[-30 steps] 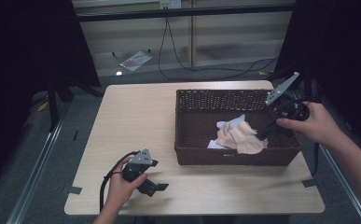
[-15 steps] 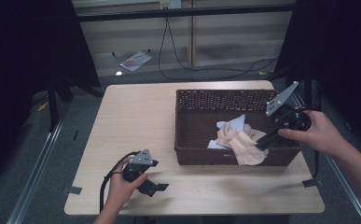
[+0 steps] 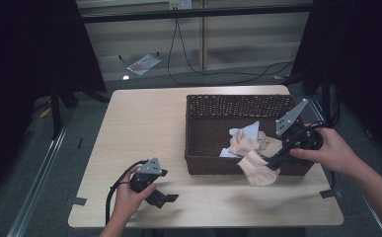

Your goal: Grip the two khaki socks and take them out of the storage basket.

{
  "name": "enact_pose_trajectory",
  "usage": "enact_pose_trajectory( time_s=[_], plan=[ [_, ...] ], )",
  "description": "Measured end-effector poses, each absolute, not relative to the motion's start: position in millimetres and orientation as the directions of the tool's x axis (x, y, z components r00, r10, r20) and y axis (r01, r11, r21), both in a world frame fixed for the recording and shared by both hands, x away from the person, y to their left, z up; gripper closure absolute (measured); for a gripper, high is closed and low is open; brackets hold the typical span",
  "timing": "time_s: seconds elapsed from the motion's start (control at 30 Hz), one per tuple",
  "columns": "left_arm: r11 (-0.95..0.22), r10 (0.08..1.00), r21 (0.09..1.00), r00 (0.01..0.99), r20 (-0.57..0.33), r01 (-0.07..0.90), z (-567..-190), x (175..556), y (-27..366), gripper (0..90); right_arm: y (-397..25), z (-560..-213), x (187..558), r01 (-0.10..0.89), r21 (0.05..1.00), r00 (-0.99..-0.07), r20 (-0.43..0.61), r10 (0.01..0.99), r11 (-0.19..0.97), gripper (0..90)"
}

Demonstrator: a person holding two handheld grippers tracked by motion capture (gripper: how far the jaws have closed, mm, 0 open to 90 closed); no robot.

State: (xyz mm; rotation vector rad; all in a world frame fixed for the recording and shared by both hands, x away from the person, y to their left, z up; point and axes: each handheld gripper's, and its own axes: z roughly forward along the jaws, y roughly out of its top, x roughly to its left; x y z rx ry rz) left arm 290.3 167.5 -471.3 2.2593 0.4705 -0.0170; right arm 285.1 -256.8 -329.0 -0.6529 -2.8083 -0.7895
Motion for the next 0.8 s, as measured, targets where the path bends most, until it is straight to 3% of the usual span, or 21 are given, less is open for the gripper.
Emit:
enact_pose_trajectory(
  time_s=[0.8],
  plan=[
    [-0.587,0.329,0.733,0.928,-0.173,0.345,-472,290,168,3.2,-231,-375,285,0.425,0.39,-0.904,0.233,0.359,0.817,84.3]
  ],
)
